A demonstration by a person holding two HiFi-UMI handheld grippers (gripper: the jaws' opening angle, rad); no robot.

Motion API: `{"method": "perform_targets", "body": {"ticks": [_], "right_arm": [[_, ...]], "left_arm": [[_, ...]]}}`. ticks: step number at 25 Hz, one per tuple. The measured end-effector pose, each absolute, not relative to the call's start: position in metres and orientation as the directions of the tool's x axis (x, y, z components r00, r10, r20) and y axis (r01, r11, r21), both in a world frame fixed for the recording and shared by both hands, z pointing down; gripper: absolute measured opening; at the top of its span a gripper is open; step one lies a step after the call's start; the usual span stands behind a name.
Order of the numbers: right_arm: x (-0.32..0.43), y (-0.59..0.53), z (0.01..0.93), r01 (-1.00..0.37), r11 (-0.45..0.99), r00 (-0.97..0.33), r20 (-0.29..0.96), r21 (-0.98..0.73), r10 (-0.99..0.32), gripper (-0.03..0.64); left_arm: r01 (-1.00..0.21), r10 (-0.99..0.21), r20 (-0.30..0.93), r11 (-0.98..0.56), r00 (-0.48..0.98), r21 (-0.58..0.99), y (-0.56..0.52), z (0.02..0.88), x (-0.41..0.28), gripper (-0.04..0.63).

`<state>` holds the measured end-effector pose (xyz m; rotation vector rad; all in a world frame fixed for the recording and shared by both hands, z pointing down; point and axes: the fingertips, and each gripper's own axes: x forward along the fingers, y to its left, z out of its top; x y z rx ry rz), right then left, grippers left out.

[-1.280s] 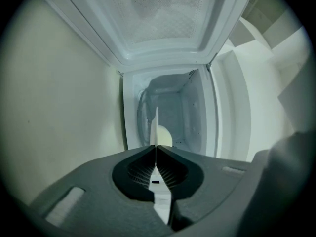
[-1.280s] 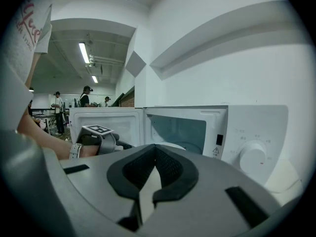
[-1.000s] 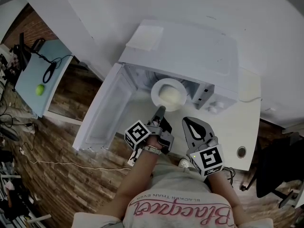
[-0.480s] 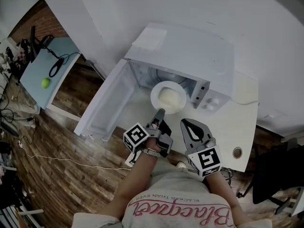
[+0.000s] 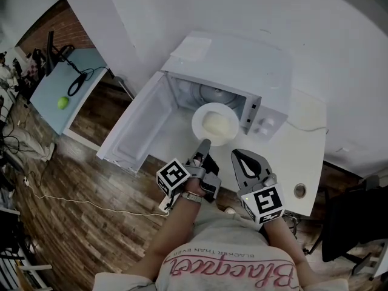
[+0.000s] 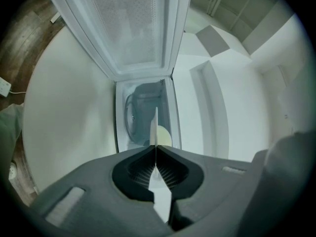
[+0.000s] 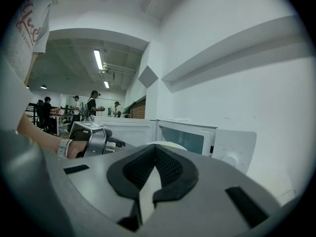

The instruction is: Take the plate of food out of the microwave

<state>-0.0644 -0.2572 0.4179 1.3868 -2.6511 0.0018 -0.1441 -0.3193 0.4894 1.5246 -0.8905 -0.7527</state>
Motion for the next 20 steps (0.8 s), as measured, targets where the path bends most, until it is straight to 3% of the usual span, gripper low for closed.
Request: {"method": "perform_targets", "body": {"ticks": [20], "right_arm": [[-0.028,-0.212,0.406,-0.833,0.552,-0.546,0.095,0.040,-0.832,0.011]], "left_arm": [[-0.065,-0.873,-0.059,-0.104,0.484,0.992,-0.265,0.453,-0.122,0.012]]}}
